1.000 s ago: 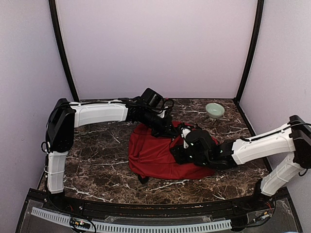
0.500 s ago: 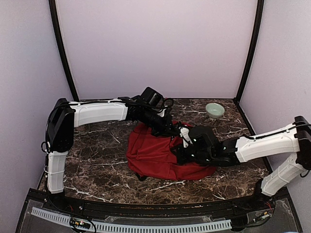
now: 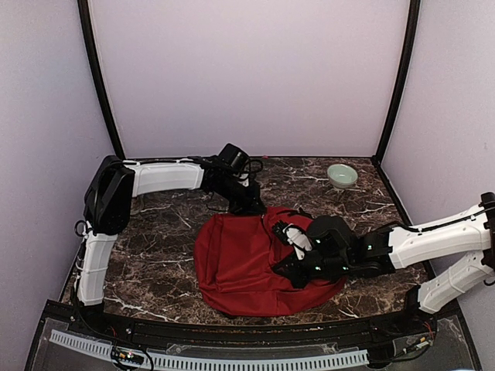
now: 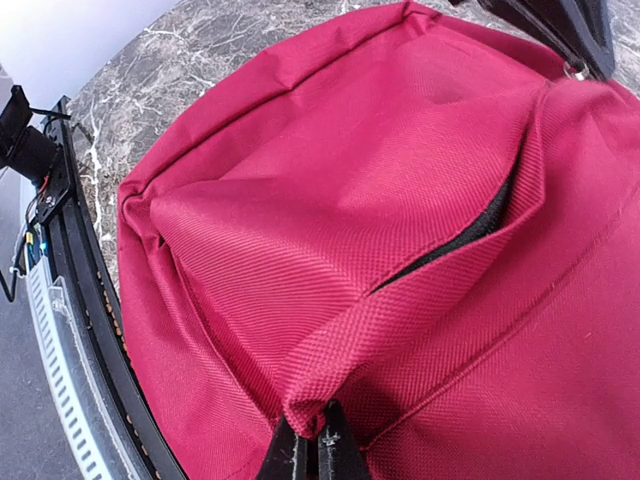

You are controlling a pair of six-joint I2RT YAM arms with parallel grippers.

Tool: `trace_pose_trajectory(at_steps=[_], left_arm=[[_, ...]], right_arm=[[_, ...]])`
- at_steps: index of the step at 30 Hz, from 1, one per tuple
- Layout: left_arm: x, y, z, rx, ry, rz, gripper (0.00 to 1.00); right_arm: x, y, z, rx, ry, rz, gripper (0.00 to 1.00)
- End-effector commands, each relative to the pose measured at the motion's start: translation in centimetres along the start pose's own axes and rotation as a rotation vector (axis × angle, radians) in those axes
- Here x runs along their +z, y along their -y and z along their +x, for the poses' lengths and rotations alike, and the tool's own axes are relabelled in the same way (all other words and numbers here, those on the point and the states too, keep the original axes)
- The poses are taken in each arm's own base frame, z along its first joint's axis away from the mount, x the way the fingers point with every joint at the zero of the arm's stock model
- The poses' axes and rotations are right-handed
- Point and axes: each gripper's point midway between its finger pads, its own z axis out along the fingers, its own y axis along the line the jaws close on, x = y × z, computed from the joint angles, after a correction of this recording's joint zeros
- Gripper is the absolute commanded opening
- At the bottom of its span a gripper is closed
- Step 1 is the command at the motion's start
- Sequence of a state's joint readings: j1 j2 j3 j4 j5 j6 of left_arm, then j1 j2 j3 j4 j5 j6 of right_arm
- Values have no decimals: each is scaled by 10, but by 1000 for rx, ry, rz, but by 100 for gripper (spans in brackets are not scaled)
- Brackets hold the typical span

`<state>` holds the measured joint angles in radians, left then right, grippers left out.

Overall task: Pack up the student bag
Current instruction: Zip the upper front pocket of the bag in the student bag, then reset both arms

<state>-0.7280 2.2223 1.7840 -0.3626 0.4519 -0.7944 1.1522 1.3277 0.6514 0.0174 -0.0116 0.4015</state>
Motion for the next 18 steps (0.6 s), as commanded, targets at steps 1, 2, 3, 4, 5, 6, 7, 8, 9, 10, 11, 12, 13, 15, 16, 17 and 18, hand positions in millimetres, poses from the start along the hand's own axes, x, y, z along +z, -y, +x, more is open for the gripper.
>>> trace_pose_trajectory(at_steps=[1, 2, 3, 4, 5, 6, 7, 8, 9, 10, 11, 12, 13, 15, 16, 17, 18], left_arm=[[-30, 21, -29, 86, 96, -4, 6], [-36, 29, -31, 115, 102, 12, 11], [-43, 37, -31, 146, 106, 26, 18], [-51, 43, -33, 172, 117, 30, 26], [-60, 48, -34, 203, 137, 26, 39], [-70, 53, -37, 237, 158, 17, 64], [-81, 57, -39, 271, 180, 7, 90], [-92, 61, -42, 308, 204, -8, 98], [-102, 64, -44, 344, 222, -26, 99], [-115, 68, -47, 381, 250, -43, 99], [-127, 72, -51, 422, 280, -63, 99], [-141, 76, -55, 461, 319, -88, 99], [-157, 76, -62, 497, 377, -140, 99], [-192, 75, -74, 545, 487, -245, 99], [-211, 71, -80, 554, 545, -314, 99], [-228, 67, -85, 568, 593, -378, 99], [-245, 62, -89, 583, 635, -444, 99]], right_arm=[[-2, -11, 4, 2, -33, -29, 10], [-3, -7, -1, 11, -20, 0, 25], [-5, -3, -8, 21, 2, 31, 41], [-9, 2, -17, 26, 28, 71, 51], [-14, 7, -28, 30, 59, 110, 59], [-20, 11, -40, 29, 93, 148, 65], [-28, 17, -54, 31, 128, 191, 70], [-37, 24, -70, 39, 165, 242, 75], [-47, 34, -86, 54, 199, 299, 80], [-57, 44, -101, 73, 229, 346, 83], [-69, 55, -117, 97, 260, 393, 86], [-82, 73, -133, 139, 288, 445, 88], [-97, 84, -153, 180, 322, 466, 91], [-120, 119, -167, 281, 334, 524, 92], [-136, 134, -178, 328, 363, 548, 92], [-150, 151, -179, 369, 371, 587, 92], [-164, 166, -177, 405, 387, 625, 92]])
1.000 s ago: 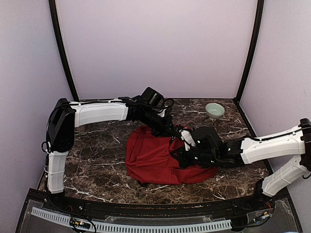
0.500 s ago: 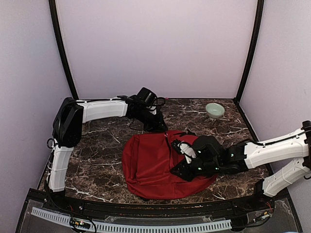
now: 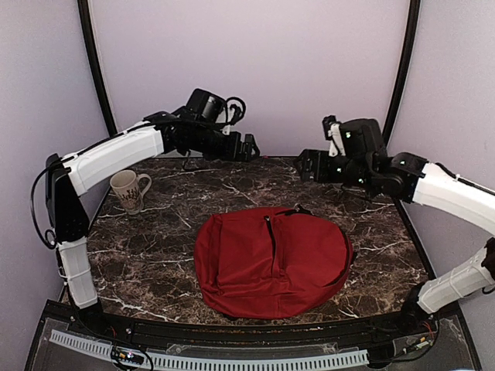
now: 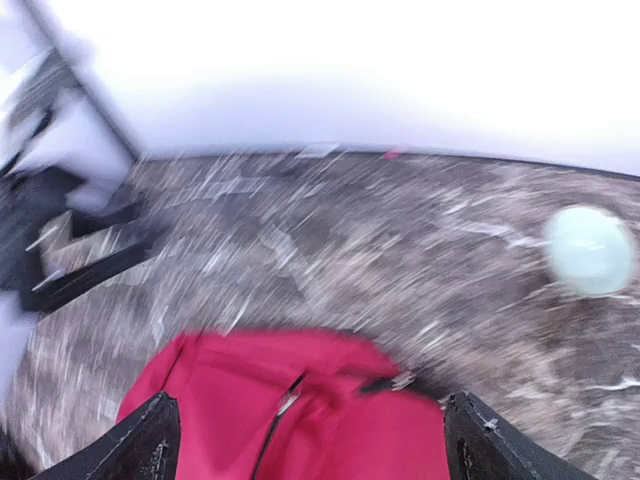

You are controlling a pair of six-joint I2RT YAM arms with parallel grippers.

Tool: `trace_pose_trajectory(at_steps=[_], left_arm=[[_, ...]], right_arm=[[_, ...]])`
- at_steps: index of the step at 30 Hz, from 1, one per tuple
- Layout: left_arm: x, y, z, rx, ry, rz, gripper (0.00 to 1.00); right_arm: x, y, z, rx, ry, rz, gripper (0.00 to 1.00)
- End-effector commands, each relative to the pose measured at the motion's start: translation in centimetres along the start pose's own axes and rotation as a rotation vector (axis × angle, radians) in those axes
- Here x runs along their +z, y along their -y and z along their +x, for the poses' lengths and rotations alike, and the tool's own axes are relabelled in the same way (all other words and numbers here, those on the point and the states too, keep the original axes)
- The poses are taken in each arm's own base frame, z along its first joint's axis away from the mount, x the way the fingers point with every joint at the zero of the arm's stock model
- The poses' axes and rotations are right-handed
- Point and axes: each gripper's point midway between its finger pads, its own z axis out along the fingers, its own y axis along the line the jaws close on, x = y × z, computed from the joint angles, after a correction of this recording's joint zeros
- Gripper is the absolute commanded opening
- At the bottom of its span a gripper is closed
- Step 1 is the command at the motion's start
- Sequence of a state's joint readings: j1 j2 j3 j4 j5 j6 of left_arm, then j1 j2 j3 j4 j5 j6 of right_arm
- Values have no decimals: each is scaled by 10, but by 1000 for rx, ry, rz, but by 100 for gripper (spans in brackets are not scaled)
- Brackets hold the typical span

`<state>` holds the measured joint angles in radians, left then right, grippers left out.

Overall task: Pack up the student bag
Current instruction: Reset both arms

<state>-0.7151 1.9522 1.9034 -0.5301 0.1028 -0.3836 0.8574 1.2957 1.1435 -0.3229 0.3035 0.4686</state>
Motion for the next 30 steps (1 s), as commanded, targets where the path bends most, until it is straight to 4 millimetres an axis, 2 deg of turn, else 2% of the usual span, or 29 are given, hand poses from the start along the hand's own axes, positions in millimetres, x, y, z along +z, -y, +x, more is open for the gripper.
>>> trace_pose_trajectory(at_steps=[1, 2, 4, 6, 7, 10, 12, 17, 26, 30], left_arm=[[-93, -47, -58, 185, 231, -360, 99], [-106, -58, -60, 197, 252, -431, 99], [-135, -83, -59, 200, 282, -579, 99], [-154, -105, -46, 194, 273, -687, 99], [-162, -113, -41, 178, 270, -713, 99], [-180, -131, -20, 92, 247, -719, 99], [-188, -135, -7, 47, 247, -711, 99], [-197, -139, 20, -36, 253, -680, 99], [-203, -139, 30, -78, 241, -674, 98], [-203, -140, 34, -94, 230, -672, 98]], right_arm=[[-26, 94, -30, 156, 34, 251, 93], [-35, 116, -31, 217, 55, 295, 93], [-54, 158, -20, 354, 76, 355, 96], [-64, 187, -2, 467, 70, 371, 97], [-66, 195, 8, 490, 52, 367, 99], [-69, 195, 26, 479, 9, 348, 100], [-71, 194, 31, 491, 17, 337, 100], [-81, 195, 27, 502, 89, 330, 100], [-78, 191, 14, 466, 107, 305, 100], [-78, 197, 12, 469, 117, 341, 100]])
